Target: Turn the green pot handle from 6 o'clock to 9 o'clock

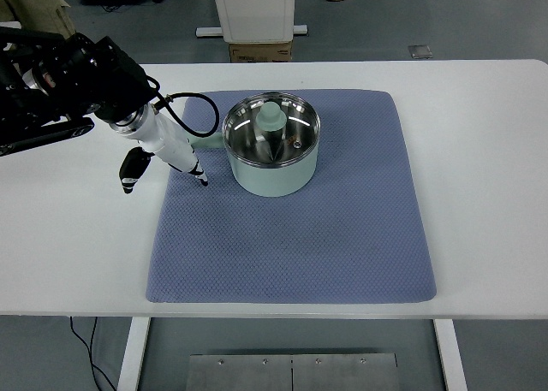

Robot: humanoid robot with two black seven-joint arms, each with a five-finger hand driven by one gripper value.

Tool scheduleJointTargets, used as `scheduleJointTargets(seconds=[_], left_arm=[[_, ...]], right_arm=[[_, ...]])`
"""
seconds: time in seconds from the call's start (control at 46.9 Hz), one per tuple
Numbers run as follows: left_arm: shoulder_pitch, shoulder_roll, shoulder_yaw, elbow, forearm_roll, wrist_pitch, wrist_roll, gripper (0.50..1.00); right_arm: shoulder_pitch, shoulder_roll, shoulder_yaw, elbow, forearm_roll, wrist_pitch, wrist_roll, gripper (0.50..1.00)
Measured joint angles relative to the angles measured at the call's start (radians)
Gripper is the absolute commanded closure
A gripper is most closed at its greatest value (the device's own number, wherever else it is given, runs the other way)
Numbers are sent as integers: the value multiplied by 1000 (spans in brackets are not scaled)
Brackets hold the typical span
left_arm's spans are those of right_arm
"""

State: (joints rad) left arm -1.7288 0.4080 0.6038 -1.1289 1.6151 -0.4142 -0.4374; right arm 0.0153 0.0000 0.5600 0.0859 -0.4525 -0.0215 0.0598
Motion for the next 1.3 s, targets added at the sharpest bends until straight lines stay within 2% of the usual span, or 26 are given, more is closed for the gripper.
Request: scheduleJointTargets(seconds=[0.384, 0.597, 1.301], left_arm=[[5, 0, -3, -27, -106, -9, -11, 500], [14, 1, -3, -46, -154, -18, -45, 500], [34, -19, -103, -89, -435, -65, -64, 500]], right_arm=[[0, 0, 0, 0, 0, 0, 0, 500], [0, 0, 0, 0, 0, 0, 0, 500], [0, 0, 0, 0, 0, 0, 0, 500]])
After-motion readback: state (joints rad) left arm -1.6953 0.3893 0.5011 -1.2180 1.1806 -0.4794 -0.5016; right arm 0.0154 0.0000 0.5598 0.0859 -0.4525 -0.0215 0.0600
